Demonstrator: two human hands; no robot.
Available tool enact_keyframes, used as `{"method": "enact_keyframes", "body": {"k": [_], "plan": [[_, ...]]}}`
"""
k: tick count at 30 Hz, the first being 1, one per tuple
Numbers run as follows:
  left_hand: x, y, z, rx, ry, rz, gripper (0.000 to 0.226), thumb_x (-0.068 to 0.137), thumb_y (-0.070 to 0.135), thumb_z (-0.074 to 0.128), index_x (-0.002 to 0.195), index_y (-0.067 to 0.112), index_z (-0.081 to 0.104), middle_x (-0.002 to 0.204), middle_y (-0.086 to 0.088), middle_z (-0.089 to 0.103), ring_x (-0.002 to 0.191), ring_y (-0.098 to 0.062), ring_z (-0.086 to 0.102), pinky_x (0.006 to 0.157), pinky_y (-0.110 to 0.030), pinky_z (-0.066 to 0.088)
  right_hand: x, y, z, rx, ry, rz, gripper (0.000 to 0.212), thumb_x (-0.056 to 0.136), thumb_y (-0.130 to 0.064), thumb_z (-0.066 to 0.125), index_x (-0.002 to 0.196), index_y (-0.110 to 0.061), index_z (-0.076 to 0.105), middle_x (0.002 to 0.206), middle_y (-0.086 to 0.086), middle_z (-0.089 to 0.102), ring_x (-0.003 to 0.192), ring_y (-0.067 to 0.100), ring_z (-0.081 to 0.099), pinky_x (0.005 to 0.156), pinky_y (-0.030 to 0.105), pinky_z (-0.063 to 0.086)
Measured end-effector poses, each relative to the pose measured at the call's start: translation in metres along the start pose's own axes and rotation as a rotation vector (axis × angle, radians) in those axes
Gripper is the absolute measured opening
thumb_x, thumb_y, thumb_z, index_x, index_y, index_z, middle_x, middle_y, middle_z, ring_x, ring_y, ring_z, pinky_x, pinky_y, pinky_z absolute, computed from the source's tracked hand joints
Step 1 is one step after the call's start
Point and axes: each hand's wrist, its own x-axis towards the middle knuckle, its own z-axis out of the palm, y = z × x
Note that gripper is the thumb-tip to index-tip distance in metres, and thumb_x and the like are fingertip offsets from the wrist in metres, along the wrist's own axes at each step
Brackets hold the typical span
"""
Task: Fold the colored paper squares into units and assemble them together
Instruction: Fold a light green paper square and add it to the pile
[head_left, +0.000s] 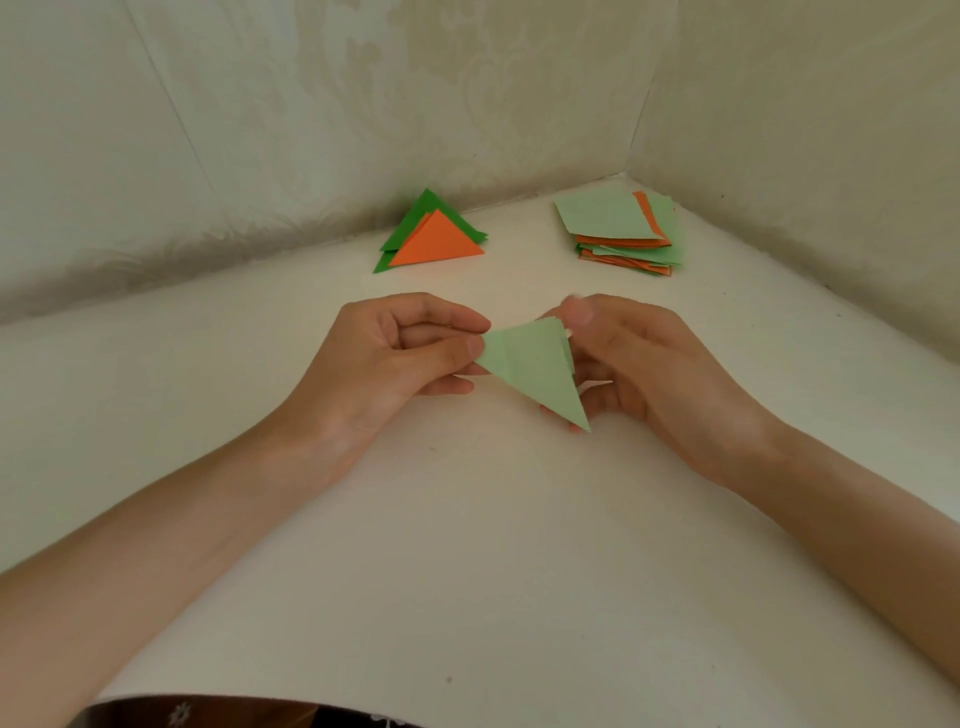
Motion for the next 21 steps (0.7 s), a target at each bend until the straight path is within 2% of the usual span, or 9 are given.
{"method": "enact_keyframes", "body": {"k": [3,6,9,11,13,15,18,21], "plan": [[-0.002,0.000,0.002,0.032,-0.016,0.022,0.014,0.083,-0.002,0.063,0.087,0.010,0.069,0.070,0.000,0.072,0.068,-0.007,0.068,0.066,-0.020,0.056,-0.001,0.003,0.005,-0.104,0.065,-0.067,0.012,0.088,-0.021,0.060,0.087,-0.010,0.064,0.070,0.002,0.067,0.060,0.010,0.058,0.054,0.021,0.048],[-0.003,0.001,0.003,0.035,-0.033,0.036,0.008,0.082,0.001,0.064,0.085,0.008,0.068,0.072,-0.005,0.073,0.068,-0.012,0.070,0.061,-0.019,0.055,0.000,0.005,0.004,-0.095,0.088,-0.110,0.011,0.091,-0.011,0.057,0.082,-0.009,0.063,0.069,0.005,0.065,0.061,0.010,0.056,0.054,0.019,0.045],[-0.003,-0.001,0.005,0.141,-0.075,0.068,0.005,0.082,0.004,0.065,0.080,0.009,0.067,0.069,-0.005,0.072,0.059,-0.012,0.068,0.051,-0.017,0.048,-0.001,0.005,0.003,-0.084,0.098,-0.120,0.013,0.090,-0.011,0.058,0.078,-0.009,0.063,0.072,0.015,0.059,0.066,0.018,0.049,0.059,0.029,0.039],[-0.003,-0.004,0.004,0.249,-0.090,0.103,0.007,0.082,0.008,0.067,0.077,0.012,0.067,0.068,-0.001,0.071,0.054,-0.008,0.062,0.049,-0.015,0.043,-0.001,0.008,0.002,-0.182,0.126,-0.140,0.015,0.089,-0.014,0.060,0.075,-0.013,0.064,0.072,0.012,0.061,0.066,0.014,0.049,0.062,0.029,0.037],[-0.002,-0.010,0.002,0.448,-0.072,0.195,0.006,0.081,0.016,0.071,0.076,0.018,0.069,0.067,0.005,0.068,0.054,-0.004,0.055,0.054,-0.012,0.040,-0.001,0.010,0.002,-0.507,0.165,-0.178,0.017,0.089,-0.022,0.060,0.072,-0.021,0.062,0.072,-0.006,0.059,0.073,0.005,0.048,0.066,0.020,0.035],[-0.002,-0.016,0.001,0.711,-0.046,0.303,0.008,0.081,0.031,0.072,0.076,0.025,0.068,0.068,0.011,0.062,0.060,-0.006,0.050,0.058,-0.016,0.039,0.000,0.010,0.003,-0.824,0.181,-0.216,0.014,0.089,-0.027,0.057,0.075,-0.024,0.056,0.084,-0.006,0.055,0.091,0.011,0.040,0.073,0.021,0.030],[-0.001,-0.020,0.002,0.851,-0.057,0.390,0.016,0.077,0.041,0.060,0.080,0.027,0.067,0.076,0.012,0.057,0.069,-0.006,0.048,0.064,-0.028,0.042,0.004,0.015,0.003,-0.931,0.176,-0.234,0.010,0.089,-0.029,0.056,0.082,-0.023,0.053,0.094,0.000,0.050,0.101,0.020,0.036,0.081,0.024,0.029],[0.002,-0.020,0.000,0.843,-0.076,0.443,0.013,0.083,0.036,0.064,0.086,0.024,0.067,0.084,0.011,0.053,0.075,-0.003,0.048,0.070,-0.029,0.043,0.008,0.022,0.000,-0.977,0.198,-0.260,0.012,0.086,-0.031,0.060,0.092,-0.022,0.054,0.100,-0.002,0.044,0.103,0.019,0.034,0.086,0.025,0.029]]}}
